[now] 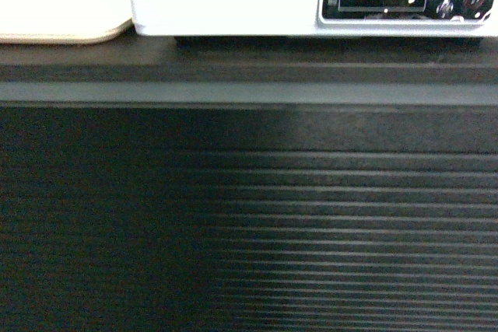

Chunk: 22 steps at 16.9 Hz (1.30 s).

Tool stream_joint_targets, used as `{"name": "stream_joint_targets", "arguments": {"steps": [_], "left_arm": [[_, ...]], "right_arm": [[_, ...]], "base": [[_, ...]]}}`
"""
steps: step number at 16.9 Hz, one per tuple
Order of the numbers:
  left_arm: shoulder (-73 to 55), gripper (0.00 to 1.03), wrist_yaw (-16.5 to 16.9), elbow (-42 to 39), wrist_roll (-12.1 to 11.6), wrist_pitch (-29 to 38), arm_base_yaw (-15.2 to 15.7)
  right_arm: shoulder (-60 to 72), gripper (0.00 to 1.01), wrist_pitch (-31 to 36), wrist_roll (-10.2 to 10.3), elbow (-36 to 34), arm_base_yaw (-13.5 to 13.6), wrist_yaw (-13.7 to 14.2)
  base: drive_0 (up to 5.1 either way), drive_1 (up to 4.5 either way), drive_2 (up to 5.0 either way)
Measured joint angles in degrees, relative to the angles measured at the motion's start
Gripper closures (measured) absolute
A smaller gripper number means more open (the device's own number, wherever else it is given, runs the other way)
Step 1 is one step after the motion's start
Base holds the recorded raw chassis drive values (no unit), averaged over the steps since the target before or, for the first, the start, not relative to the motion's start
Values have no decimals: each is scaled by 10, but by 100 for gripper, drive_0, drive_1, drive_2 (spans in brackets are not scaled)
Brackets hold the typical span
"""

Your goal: Place dark red mango on scale at checkout

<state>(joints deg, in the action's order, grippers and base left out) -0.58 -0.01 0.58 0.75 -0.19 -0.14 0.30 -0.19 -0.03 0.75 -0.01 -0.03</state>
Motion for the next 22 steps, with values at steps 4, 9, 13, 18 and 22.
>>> {"name": "stream_joint_targets", "arguments": {"steps": [4, 9, 13, 18, 22], "left_arm": [[0, 5, 0, 0, 0, 0, 0], [0, 5, 0, 0, 0, 0, 0], [0, 5, 0, 0, 0, 0, 0], [0, 5, 0, 0, -2, -2, 0], [0, 5, 0, 0, -2, -2, 0]], "right_arm": [[0, 3, -1, 0, 0, 0, 0], [0, 3, 0, 0, 0, 0, 0], [0, 3, 0, 0, 0, 0, 0], [0, 3, -1, 0, 0, 0, 0], [0, 3, -1, 0, 0, 0, 0]], "base": [[0, 0, 0], [0, 0, 0], [0, 0, 0], [0, 0, 0], [0, 0, 0]]}}
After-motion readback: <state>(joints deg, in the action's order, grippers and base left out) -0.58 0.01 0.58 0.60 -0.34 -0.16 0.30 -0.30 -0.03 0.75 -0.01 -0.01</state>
